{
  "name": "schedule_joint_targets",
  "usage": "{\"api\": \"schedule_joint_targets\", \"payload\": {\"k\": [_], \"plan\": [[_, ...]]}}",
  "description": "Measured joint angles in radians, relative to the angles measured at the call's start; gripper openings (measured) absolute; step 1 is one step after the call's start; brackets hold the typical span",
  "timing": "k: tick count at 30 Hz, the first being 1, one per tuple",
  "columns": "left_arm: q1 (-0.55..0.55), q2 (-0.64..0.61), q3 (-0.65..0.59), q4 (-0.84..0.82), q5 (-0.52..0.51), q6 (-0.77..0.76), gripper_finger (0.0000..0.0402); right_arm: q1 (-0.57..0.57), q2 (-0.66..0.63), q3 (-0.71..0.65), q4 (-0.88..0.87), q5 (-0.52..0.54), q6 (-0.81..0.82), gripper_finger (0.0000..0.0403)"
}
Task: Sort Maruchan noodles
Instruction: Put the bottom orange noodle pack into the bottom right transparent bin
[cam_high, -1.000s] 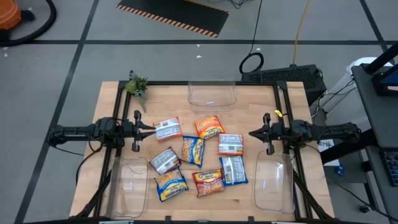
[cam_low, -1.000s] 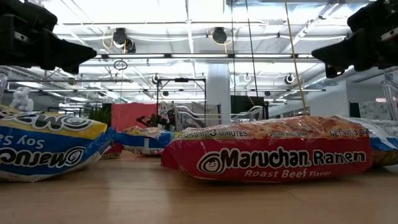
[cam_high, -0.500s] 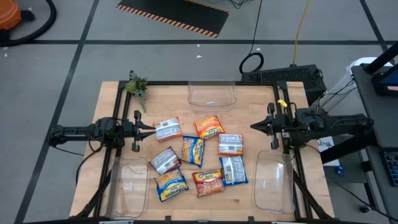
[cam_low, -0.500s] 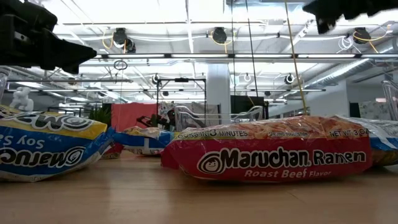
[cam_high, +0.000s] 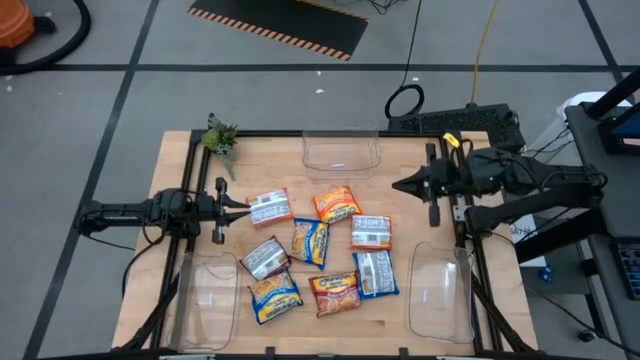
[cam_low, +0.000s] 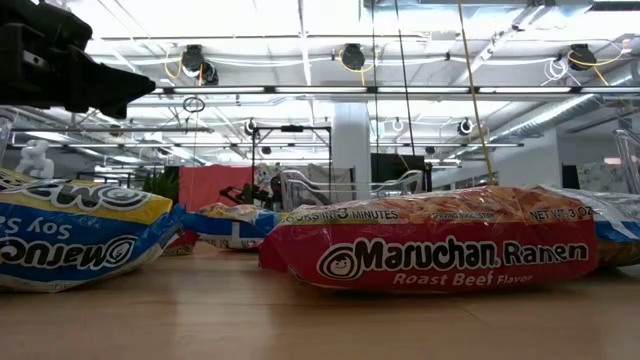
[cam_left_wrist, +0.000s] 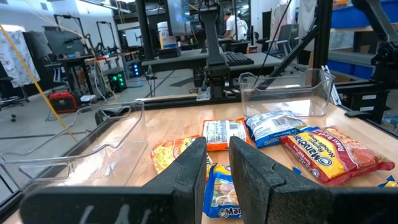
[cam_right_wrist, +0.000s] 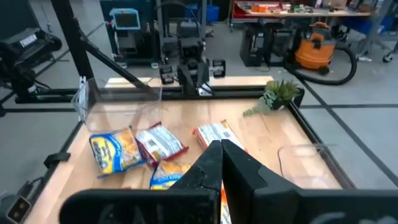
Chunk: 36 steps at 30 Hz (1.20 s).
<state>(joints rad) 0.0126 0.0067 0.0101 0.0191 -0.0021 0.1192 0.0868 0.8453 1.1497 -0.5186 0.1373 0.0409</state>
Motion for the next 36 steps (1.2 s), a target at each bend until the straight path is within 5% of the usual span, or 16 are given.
{"api": "schedule_joint_targets", "payload": {"k": [6,19,36], "plan": [[0.000,0.000,0.000,0.000,0.000,0.003,0.0076,0.000,0.122,0.171,-0.140,-0.002,0.061,0.0000],[0.000,0.000,0.000,0.000,0.000,0.030,0.0076,-0.013,0.357,0.491,-0.533,-0.007,0.452,0.0000],[0.000,0.000,0.000,0.001,0.001,0.000,0.0076,-0.046,0.519,0.526,-0.852,-0.083,1.083,0.0003]]}}
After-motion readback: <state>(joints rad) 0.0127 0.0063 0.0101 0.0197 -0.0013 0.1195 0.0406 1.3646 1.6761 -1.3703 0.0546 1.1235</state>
